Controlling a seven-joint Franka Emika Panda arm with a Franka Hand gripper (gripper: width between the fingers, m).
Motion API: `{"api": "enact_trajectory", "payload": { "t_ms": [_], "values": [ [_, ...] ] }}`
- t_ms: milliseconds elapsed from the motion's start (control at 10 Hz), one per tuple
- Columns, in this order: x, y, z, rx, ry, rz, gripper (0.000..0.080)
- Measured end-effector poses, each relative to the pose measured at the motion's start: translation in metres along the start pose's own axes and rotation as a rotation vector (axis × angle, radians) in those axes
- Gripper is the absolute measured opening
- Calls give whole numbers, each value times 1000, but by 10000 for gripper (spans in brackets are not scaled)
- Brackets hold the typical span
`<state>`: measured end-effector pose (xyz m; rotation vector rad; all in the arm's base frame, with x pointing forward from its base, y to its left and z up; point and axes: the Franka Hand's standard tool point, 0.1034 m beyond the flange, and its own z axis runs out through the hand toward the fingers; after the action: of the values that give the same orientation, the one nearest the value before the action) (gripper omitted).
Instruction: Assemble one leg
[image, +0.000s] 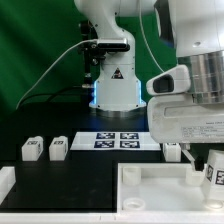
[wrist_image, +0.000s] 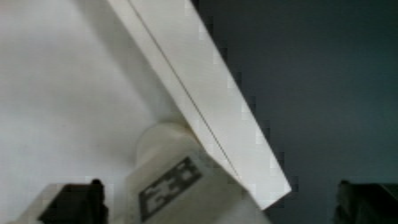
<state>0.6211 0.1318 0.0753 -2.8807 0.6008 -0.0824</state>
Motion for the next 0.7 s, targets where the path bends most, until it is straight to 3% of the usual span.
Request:
{"api": "enact_trajectory", "payload": {
  "t_ms": [200,400,500,600,700],
  "values": [
    [2,4,0,-8,1,-217,649],
    [11,14,-2,-36,11,-494,649],
    [11,13,-2,-34,11,-470,649],
    [11,14,-2,-34,11,-470,520],
    [10,13,-2,-32,11,-411,520]
  ]
}}
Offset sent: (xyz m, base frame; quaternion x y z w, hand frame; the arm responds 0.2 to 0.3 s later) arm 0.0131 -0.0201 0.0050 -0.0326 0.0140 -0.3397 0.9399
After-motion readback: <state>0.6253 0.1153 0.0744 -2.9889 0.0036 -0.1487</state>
